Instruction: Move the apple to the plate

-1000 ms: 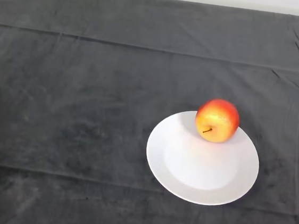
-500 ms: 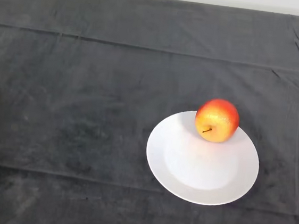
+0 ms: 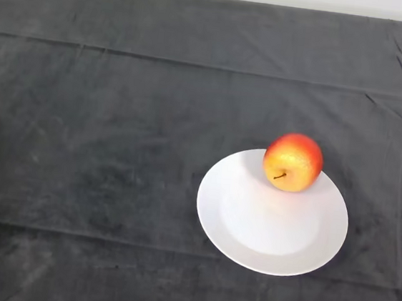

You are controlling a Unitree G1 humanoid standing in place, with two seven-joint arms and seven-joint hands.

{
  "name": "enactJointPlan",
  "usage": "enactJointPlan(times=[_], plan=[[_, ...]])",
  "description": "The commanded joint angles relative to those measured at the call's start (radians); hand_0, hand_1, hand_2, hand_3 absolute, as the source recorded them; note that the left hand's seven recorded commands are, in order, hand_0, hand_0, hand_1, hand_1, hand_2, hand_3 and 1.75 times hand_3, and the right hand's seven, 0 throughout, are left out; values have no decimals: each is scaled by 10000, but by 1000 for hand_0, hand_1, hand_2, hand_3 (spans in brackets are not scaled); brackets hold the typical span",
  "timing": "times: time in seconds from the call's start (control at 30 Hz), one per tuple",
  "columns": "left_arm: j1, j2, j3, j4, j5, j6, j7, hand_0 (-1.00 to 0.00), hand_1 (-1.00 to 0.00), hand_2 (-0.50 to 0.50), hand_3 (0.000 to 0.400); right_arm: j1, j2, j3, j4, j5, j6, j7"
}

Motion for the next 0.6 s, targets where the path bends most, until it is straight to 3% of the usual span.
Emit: enactJointPlan(times=[0.03,0.6], plan=[[-209,308,407,-5,153,1,-56,0,0,0,0,161,-236,-158,-47,103,-15,-25],[-236,254,416,0,200,2,-134,0,0,0,0,161,-235,-157,-48,103,-15,-25]])
